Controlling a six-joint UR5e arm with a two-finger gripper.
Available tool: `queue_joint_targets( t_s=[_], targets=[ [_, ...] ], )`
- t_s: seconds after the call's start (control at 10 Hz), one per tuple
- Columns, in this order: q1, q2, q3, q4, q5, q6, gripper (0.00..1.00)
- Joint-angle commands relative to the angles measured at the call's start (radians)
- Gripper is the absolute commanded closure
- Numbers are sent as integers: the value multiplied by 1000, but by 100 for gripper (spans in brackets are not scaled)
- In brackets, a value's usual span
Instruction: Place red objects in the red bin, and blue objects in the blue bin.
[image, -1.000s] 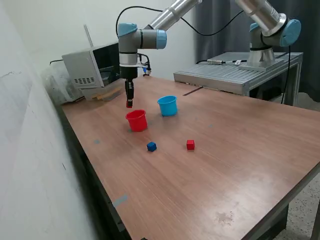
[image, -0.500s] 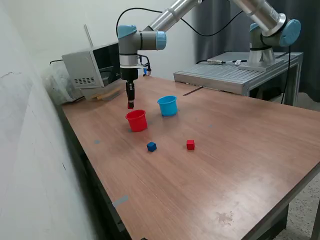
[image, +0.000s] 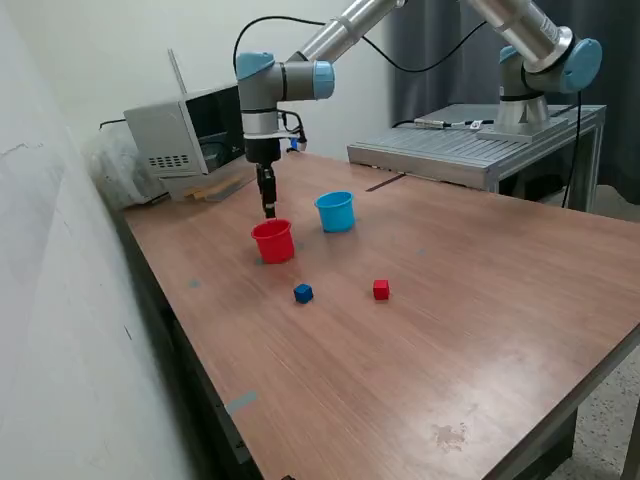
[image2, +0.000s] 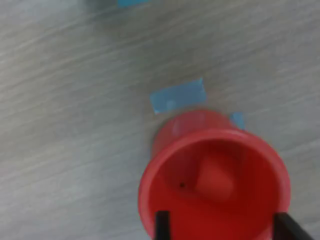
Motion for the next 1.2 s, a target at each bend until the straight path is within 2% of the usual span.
queue_joint_targets(
  t_s=[0.0,0.2,0.5,0.7,0.9,1.1],
  targets=[
    [32,-8,1,40,0,-6,0],
    [79,-27,4,44,2,-12,0],
    [203,-53,42,86,2,-125,0],
    [275,-58,50,121,2,-263,0],
    [285,-56,46,133,15,-361,0],
    [292,-33,29,149,17,-360,0]
  ],
)
